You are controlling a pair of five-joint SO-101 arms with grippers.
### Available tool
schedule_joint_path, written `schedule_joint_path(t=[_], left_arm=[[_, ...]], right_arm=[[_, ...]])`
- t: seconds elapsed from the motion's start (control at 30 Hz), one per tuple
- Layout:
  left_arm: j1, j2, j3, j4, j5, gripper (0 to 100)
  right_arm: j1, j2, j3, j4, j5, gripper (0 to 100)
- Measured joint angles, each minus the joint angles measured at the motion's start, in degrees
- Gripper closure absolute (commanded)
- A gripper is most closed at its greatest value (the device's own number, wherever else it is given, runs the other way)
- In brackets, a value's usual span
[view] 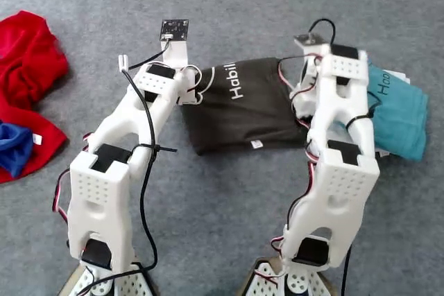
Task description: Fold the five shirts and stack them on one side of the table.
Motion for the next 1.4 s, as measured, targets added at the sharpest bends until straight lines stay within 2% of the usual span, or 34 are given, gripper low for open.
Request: schedule_joint_path(t=[0.2,0.33,0.6,0.8,0.87,1.0,1.1,1.2,1.4], left_arm=[[-0.09,0.0,-0.09,0.18,0.0,97],[-0.35,0.0,-2.2,3.69,0.0,97],[-3.34,-2.81,-8.97,15.74,-0.09,97],[-9.14,-4.92,-3.08,11.87,3.96,97],[-8.88,-4.92,-1.05,9.93,4.13,97],[-8.26,-4.92,1.49,5.36,4.04,97],[-8.35,-4.92,2.55,3.25,4.22,97],[-9.14,-4.92,2.55,2.11,4.13,97],[-9.32,-4.92,2.64,1.58,4.13,97]], right_arm=[[-4.13,-9.32,-7.3,9.49,0.0,98.4],[-5.71,-13.8,-7.03,12.31,0.0,98.4],[-5.98,-25.93,10.99,12.66,0.0,98.4],[-6.77,-38.07,27.34,5.27,-0.44,98.2],[-7.74,-40.18,33.67,-0.53,-3.16,96.2],[-7.82,-40.97,44.66,-12.66,-14.15,76.2],[-8.62,-40.35,47.47,-16.88,-21.54,65.2],[-11.08,-37.89,47.56,-18.02,-25.41,61.6],[-13.89,-31.21,44.75,-18.73,-32.88,61.3]])
